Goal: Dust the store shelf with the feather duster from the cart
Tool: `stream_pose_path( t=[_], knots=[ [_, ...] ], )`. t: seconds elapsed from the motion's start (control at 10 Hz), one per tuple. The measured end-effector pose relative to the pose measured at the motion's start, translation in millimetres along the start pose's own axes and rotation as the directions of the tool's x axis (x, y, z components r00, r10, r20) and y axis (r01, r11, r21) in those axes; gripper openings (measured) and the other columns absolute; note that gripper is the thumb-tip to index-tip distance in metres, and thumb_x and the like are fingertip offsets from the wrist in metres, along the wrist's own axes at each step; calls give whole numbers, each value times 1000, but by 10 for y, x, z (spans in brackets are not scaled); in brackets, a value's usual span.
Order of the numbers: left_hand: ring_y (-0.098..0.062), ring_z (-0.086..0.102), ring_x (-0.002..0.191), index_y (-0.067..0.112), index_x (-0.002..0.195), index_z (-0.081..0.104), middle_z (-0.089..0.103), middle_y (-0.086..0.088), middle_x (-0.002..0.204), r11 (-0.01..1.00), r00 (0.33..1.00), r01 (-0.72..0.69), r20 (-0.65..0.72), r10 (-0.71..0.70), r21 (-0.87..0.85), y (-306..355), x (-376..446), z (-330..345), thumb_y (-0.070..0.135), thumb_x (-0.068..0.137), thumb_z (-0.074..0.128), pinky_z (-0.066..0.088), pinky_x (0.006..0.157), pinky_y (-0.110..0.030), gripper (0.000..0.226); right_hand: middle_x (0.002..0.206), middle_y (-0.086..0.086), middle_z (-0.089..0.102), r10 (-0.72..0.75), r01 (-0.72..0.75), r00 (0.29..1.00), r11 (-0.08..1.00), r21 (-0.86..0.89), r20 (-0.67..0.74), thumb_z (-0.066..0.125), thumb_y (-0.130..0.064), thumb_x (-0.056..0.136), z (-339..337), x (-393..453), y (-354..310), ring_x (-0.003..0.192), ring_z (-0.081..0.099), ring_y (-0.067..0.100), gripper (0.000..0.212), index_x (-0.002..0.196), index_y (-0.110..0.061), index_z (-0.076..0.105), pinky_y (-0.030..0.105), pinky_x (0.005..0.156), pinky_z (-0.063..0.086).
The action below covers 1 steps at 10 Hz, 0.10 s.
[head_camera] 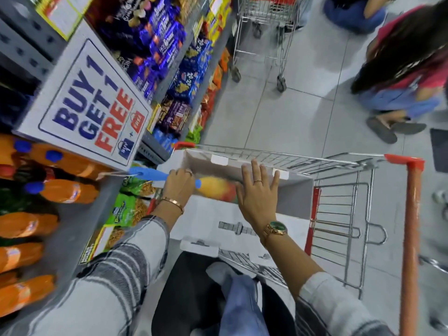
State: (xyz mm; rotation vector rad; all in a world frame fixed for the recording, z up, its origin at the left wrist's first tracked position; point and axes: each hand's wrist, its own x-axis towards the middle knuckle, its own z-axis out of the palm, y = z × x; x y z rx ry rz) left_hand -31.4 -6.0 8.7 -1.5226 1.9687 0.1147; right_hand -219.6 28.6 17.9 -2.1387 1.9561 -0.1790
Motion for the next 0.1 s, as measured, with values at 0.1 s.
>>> stream_pose_path(
  t=[0.1],
  knots=[
    [-32, 42, 124, 3, 138, 34, 49, -17, 134, 991, 988, 74, -129, -89, -113, -75, -102, -23, 14, 96, 40, 35, 104, -39, 44, 149, 16, 32, 27, -27, 1000, 999, -17, 4, 41, -32, 98, -61, -15, 19, 137, 25, 34, 45, 138, -12, 37, 58, 111, 3]
  ],
)
